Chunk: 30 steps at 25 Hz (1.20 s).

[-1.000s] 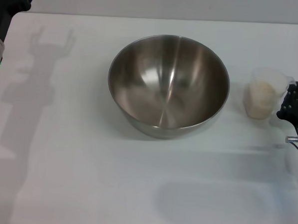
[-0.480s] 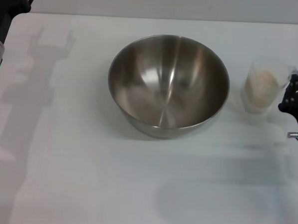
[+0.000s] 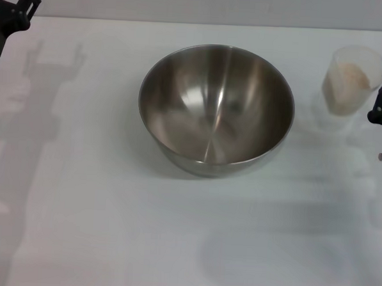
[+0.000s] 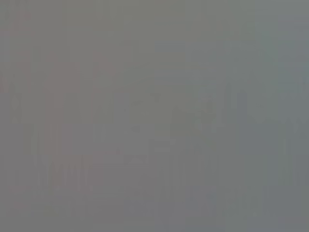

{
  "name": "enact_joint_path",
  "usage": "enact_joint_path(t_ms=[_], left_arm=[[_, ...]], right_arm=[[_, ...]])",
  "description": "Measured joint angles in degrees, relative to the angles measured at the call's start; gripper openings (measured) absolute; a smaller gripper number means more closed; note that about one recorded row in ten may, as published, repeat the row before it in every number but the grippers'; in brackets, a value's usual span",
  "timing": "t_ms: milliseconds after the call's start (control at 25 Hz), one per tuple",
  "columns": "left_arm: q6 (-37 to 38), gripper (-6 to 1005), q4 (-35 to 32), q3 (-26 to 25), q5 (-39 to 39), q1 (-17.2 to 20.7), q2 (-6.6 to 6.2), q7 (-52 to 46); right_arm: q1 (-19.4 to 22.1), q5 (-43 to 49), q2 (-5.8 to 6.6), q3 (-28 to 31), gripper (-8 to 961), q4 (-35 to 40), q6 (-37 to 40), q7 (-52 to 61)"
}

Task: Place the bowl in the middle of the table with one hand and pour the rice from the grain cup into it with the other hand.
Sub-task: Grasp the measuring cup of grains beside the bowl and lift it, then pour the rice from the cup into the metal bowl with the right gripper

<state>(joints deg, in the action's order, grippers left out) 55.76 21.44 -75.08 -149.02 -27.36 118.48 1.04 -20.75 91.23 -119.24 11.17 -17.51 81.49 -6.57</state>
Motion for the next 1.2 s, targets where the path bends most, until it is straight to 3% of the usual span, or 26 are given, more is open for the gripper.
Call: enact_joint_path(t_ms=[480,1200], left_arm=[[-0.13,819,-0.32,-0.77,0.13,0.92,0.16,-0.3],[0.26,819,0.11,-0.77,0.13,3.84,0.17,-0.6]], right_arm=[[-3.24,5.62,-0.03,-0.11,9,5.79,9.54,-1.01],[-8.09,15.98,0.15,-0.2,10,9.87,13.45,-8.67]])
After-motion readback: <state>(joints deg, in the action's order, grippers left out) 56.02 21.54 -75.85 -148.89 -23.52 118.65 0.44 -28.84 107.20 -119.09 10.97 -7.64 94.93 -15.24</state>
